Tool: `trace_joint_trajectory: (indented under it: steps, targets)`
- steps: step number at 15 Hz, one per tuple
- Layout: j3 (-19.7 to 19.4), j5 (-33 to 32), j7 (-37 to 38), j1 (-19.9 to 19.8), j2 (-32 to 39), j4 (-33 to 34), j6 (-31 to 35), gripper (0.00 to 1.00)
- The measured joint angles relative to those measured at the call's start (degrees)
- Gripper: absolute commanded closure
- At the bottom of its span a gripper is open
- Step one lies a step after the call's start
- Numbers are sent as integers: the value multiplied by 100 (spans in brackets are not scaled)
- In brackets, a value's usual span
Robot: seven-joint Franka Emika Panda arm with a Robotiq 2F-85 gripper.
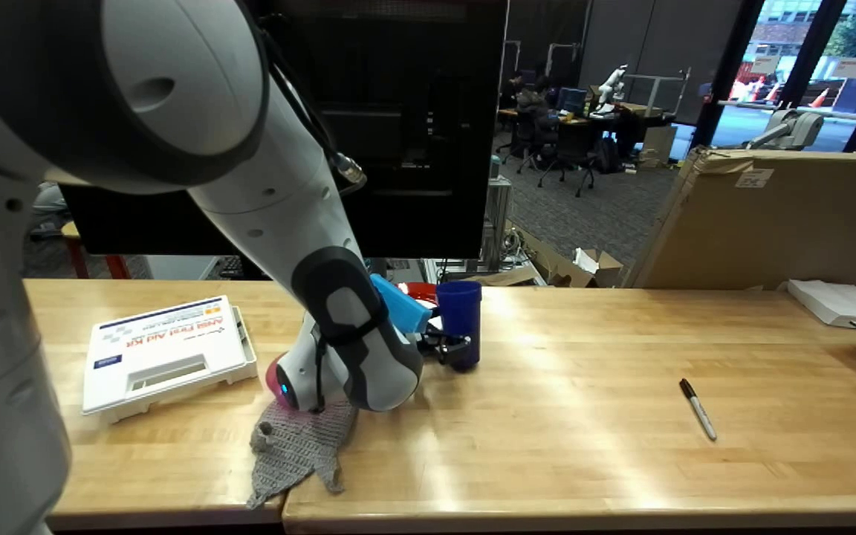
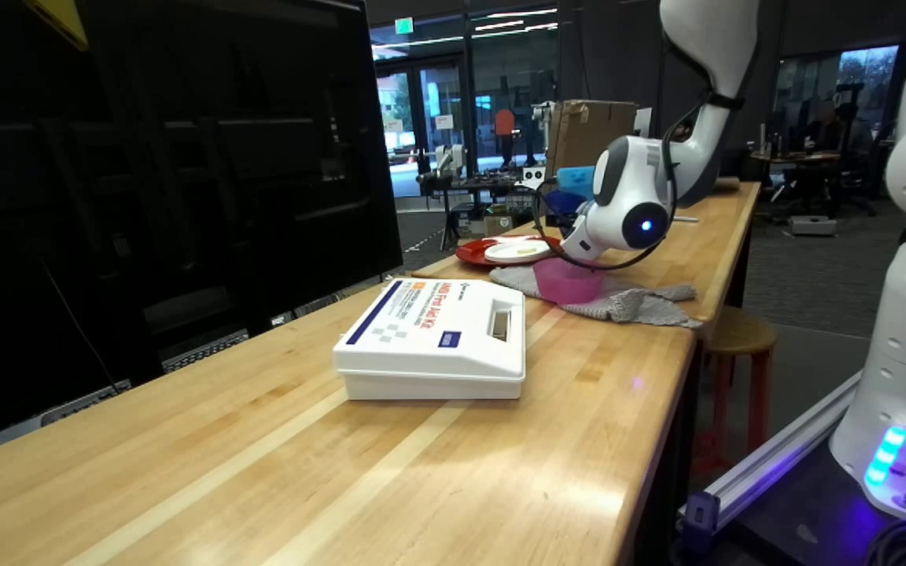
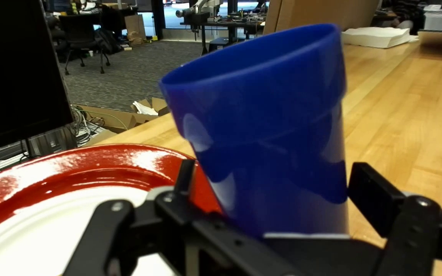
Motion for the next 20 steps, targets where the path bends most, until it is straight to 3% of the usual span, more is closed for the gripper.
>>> trace_joint_trajectory:
  steps: [11,20]
  targets:
    - [-254,4,207,-193,-64,-167,-300,0]
    - [-227,4,284,-188,-78,-206,-296,0]
